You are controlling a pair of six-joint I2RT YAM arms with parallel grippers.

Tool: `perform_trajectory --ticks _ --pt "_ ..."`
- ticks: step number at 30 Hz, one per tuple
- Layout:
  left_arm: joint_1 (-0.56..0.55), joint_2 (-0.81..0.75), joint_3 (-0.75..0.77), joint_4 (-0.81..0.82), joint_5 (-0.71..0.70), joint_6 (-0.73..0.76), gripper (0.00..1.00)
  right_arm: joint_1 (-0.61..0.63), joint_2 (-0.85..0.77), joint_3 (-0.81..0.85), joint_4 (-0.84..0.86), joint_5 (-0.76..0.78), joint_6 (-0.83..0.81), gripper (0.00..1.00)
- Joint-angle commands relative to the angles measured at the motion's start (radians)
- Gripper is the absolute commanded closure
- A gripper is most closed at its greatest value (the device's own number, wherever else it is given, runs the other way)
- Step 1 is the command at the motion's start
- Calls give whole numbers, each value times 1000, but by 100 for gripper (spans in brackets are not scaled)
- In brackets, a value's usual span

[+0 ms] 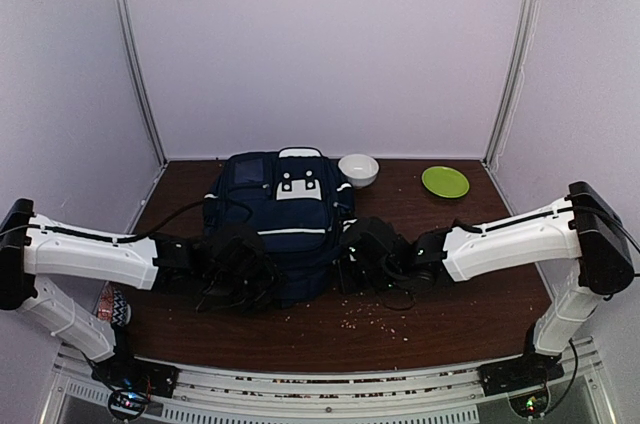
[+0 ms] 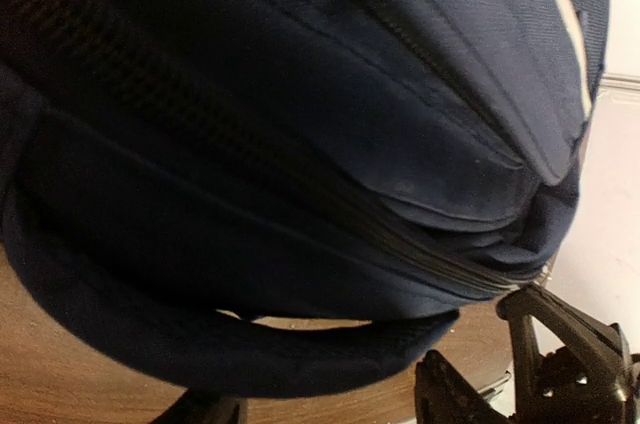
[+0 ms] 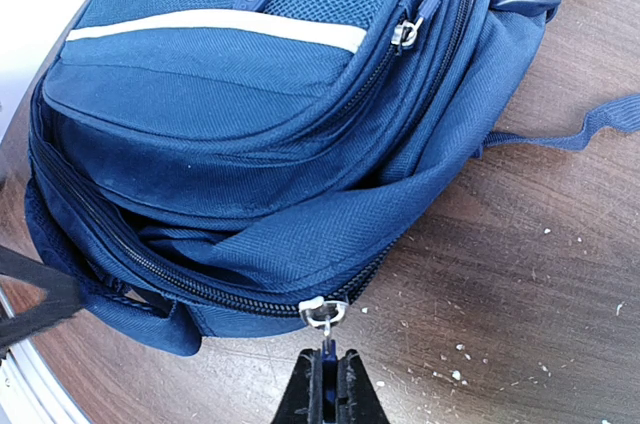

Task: Pack the student bag
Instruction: Zip the student bag at the center of the board.

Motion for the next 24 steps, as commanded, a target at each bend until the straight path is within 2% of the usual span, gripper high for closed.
perform_trajectory --ticks 1,7,10,11,19,24 --pt "32 58 8 51 35 37 2 7 6 22 11 -3 7 100" --pt "53 93 17 52 44 68 3 16 2 22 11 -12 3 100" --pt "73 92 -6 73 43 79 8 23 -3 23 11 -15 -3 100" --pt "80 90 -13 82 40 87 14 25 -5 24 11 -16 -7 100" --pt "110 80 -86 164 51 128 100 39 -34 16 -22 -10 -22 100" --pt "116 12 -139 149 28 154 100 40 -64 -6 -45 24 -19 100"
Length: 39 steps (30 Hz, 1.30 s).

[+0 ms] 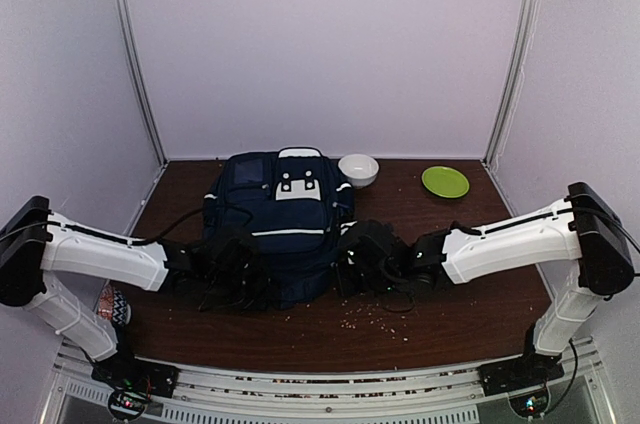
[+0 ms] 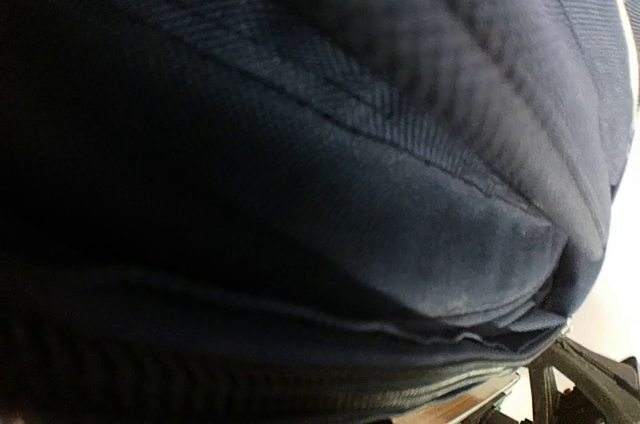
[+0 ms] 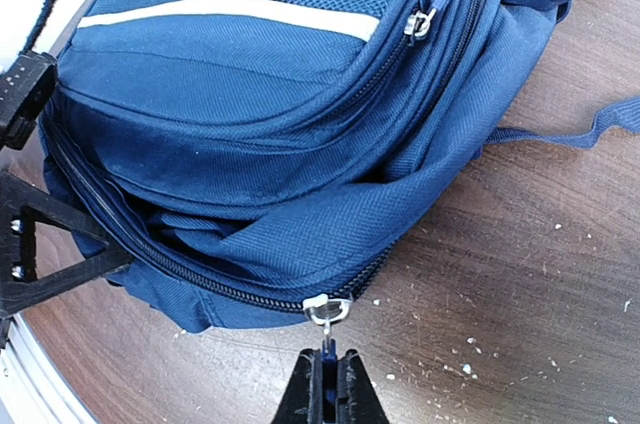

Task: Pack the student bag
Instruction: Zip the student bag at the center of the board.

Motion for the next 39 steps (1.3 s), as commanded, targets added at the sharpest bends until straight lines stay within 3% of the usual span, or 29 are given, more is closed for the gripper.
perform_trajectory --ticks 1,11,17,26,39 --pt "21 -87 -64 -51 -68 54 100 22 -74 -14 -52 47 -6 100" --pt "29 -522 -213 -296 -241 45 100 -13 -117 -61 -106 139 -20 100" --pt "62 -664 -272 -387 -276 35 100 -50 -103 -71 -100 142 13 100" --pt "91 -670 -275 -385 -264 69 100 -152 -72 -115 -56 113 58 100" --pt "92 -526 -241 -257 -210 141 100 -248 -41 -150 77 18 108 100"
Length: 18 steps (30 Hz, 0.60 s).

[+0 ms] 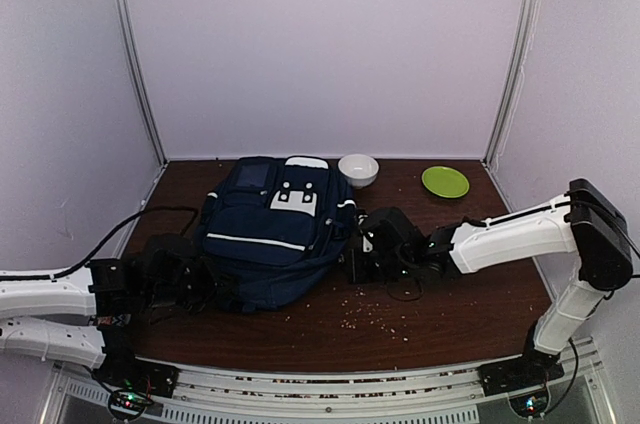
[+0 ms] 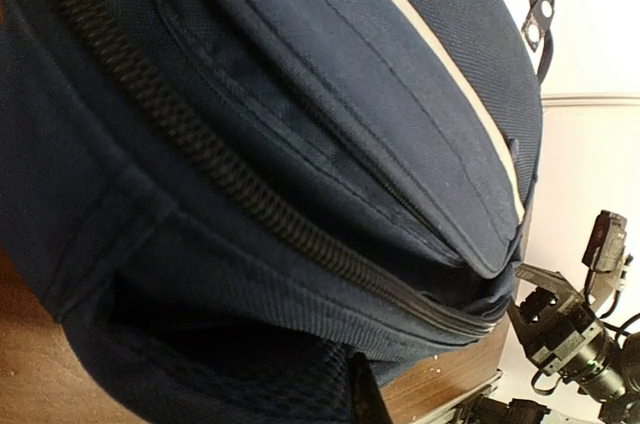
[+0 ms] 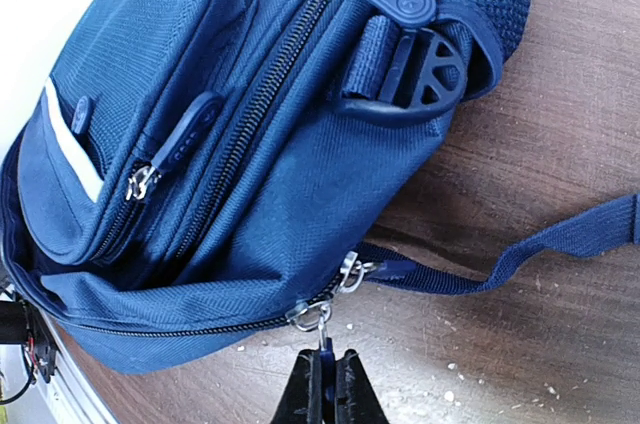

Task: Pack the student bag
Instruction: Zip the student bag at the center of the board.

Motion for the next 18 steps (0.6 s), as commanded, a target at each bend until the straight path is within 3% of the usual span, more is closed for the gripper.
perform_trajectory --ticks 1,3,10,13,18 --pt "41 60 18 -88 -119 76 100 -90 -45 -71 -29 182 30 100" --pt "41 103 43 -72 -108 103 100 -88 -95 -91 -8 155 10 93" --pt "41 174 90 -17 -103 144 100 -85 -309 -122 -83 101 -22 52" --pt "41 208 105 21 -97 165 100 -84 -406 -154 -94 143 -33 46" --pt "41 340 157 194 -56 300 100 -85 -564 -326 52 219 -42 43"
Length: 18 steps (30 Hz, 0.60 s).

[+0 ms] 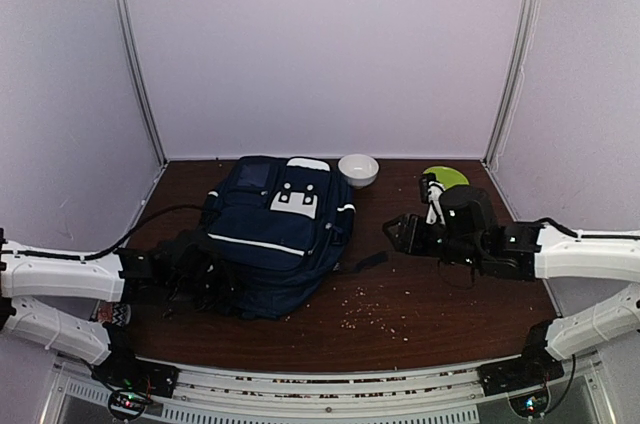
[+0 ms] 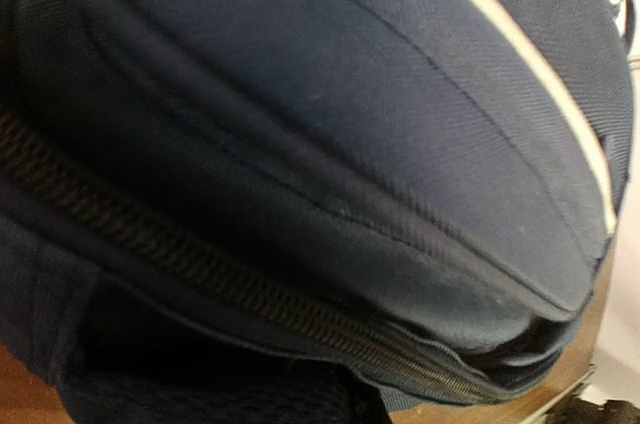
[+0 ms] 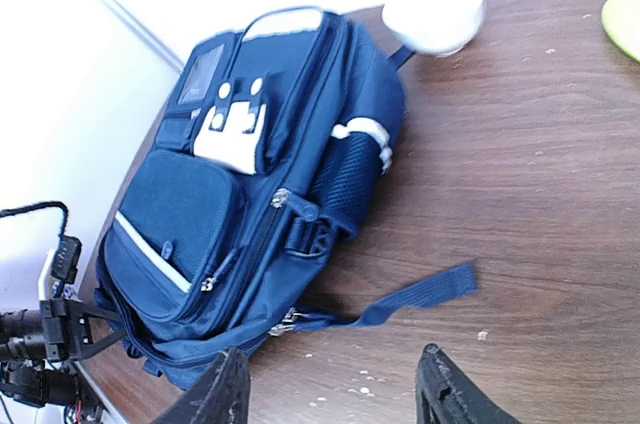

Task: Pack the student bag
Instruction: Zip the student bag at the center of the board.

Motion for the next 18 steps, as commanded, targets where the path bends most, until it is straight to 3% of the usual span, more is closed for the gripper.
perform_trajectory --ticks 1,9,14,16,17,18 --pt "23 141 112 202 -32 194 100 1 -122 -165 112 93 -17 43" --pt "24 446 384 224 59 501 98 4 -275 -347 221 135 -20 43" --pt "23 374 359 202 58 578 28 4 -353 -359 168 146 -52 39" --pt "14 318 346 152 55 595 13 5 -387 -365 165 139 -63 31" --pt "-2 281 337 128 41 602 5 4 -401 -365 161 138 -66 24" --pt "-18 244 324 102 22 608 2 4 -414 -366 158 136 -66 14"
